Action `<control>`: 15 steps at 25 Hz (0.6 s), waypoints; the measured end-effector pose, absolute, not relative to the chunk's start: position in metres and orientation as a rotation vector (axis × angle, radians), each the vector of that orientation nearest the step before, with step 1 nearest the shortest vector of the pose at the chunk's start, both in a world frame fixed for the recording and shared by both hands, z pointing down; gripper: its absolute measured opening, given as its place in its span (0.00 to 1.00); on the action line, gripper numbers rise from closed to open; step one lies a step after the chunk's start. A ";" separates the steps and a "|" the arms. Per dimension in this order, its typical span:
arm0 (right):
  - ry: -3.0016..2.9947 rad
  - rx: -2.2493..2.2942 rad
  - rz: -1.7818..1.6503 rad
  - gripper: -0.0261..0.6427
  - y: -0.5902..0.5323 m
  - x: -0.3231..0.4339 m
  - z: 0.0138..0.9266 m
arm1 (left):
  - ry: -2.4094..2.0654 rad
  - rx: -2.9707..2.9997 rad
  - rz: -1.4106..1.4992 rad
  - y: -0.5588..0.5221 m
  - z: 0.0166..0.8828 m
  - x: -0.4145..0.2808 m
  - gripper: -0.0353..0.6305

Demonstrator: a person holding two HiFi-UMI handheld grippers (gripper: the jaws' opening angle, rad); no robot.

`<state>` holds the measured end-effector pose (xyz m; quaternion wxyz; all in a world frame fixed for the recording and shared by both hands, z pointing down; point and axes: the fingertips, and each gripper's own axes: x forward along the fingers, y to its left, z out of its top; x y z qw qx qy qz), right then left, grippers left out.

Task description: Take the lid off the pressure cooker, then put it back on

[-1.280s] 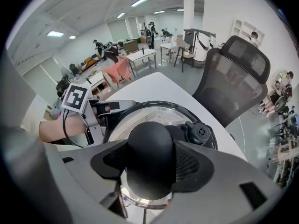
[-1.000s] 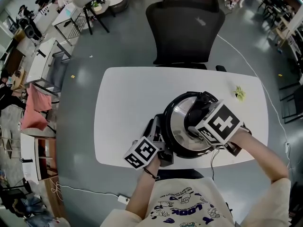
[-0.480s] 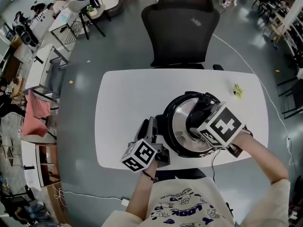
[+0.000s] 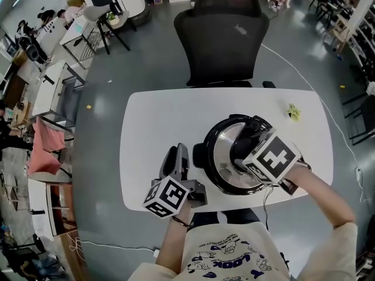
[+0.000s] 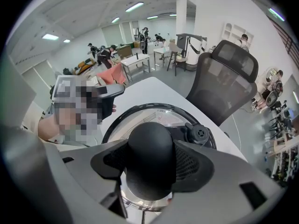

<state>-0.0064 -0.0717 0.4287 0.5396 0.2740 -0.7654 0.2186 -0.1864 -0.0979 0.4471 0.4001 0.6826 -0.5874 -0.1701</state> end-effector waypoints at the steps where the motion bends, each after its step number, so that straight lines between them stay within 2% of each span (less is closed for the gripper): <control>1: -1.820 0.651 0.511 0.48 -0.072 -0.007 0.429 | -1.487 1.730 -0.437 -0.098 0.445 -0.187 0.26; 15: -1.891 0.610 0.533 0.48 -0.076 -0.012 0.413 | -1.534 1.734 -0.514 -0.091 0.415 -0.185 0.26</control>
